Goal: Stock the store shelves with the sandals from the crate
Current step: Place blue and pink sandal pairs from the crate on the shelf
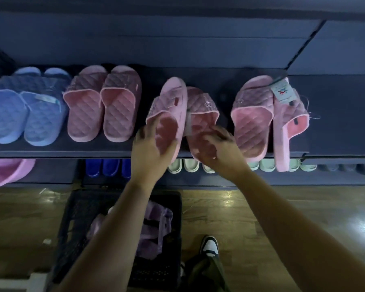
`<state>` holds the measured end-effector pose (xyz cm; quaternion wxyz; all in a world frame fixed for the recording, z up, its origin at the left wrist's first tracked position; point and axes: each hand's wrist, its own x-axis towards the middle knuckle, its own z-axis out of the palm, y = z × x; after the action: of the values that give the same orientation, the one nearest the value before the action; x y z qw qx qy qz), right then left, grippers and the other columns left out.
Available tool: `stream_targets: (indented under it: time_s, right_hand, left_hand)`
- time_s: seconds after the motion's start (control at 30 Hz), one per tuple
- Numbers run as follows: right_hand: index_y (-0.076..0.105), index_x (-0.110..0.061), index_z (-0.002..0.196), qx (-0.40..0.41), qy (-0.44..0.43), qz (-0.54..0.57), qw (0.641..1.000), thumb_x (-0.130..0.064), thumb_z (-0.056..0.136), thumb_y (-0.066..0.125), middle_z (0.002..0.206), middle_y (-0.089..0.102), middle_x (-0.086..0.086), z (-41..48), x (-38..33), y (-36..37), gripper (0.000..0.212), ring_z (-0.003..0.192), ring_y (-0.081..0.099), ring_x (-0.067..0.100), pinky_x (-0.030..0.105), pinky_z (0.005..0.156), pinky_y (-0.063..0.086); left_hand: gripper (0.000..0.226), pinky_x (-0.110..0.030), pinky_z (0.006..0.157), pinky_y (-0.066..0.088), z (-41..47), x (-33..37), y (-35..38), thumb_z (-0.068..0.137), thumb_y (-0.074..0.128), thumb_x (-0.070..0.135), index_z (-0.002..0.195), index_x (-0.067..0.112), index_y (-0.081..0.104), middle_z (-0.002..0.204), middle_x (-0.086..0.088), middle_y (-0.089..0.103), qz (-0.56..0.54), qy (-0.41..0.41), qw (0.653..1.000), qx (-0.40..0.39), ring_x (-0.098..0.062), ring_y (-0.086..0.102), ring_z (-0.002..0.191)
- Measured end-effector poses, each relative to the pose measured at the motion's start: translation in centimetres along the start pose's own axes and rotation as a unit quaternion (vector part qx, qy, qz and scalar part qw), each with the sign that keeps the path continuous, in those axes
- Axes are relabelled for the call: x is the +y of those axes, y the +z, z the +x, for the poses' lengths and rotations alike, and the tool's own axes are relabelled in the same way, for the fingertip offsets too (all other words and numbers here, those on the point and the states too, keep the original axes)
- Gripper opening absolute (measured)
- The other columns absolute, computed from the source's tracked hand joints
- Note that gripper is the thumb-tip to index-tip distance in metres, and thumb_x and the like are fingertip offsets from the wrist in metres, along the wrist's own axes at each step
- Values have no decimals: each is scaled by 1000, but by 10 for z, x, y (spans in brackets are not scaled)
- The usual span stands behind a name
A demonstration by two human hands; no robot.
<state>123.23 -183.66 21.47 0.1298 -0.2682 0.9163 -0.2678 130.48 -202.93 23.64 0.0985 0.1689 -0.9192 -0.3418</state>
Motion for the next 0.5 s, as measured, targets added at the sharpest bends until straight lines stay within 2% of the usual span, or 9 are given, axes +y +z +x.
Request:
stream_targets:
  time_s: [0.07, 0.17, 0.27, 0.33, 0.4, 0.5]
  right_hand:
    - [61, -13, 117, -10, 12, -26, 1000, -51, 66, 68, 138, 49, 10, 0, -2, 13, 64, 130, 42, 31, 45, 107, 34]
    - [62, -8, 108, 39, 21, -57, 997, -40, 66, 70, 134, 52, 16, 1, -8, 21, 53, 114, 53, 39, 44, 95, 38]
    - [64, -9, 104, 81, 38, -77, 993, -45, 71, 53, 130, 57, 16, -1, -8, 27, 50, 100, 58, 39, 40, 84, 38]
    - [65, -10, 106, 109, 56, -71, 990, -44, 73, 54, 126, 60, 16, -4, -6, 31, 49, 103, 58, 39, 41, 84, 40]
    - [65, -9, 107, 131, 69, -64, 987, -45, 73, 58, 124, 60, 18, -3, -4, 33, 50, 104, 57, 40, 40, 86, 38]
    - [63, -13, 112, 121, 71, -53, 989, -51, 72, 59, 130, 56, 14, 4, -6, 30, 55, 109, 51, 36, 36, 90, 32]
  left_hand:
    - [70, -28, 84, 43, -6, -1, 2, 74, 69, 48, 131, 17, 45, 119, -4, 59, -58, -82, 995, -22, -23, 56, 108]
    - [67, -27, 82, 45, -6, -1, 7, 68, 74, 50, 120, 17, 50, 111, -1, 63, -110, -137, 984, -16, -20, 59, 102]
    - [65, -43, 86, 49, 1, -12, 11, 61, 73, 54, 107, 12, 55, 102, -6, 64, -53, -127, 989, 47, -29, 58, 98]
    - [70, -49, 92, 45, 10, -21, 15, 59, 79, 53, 105, 6, 56, 104, -13, 62, 17, -112, 992, 59, -34, 55, 103]
    - [78, -48, 99, 38, 17, -28, 21, 57, 77, 58, 109, 4, 57, 106, -15, 63, 90, -76, 992, 45, -36, 51, 108]
    - [78, -42, 103, 33, 18, -36, 31, 61, 63, 68, 117, 13, 60, 113, -9, 63, 100, -35, 994, 25, -30, 49, 114]
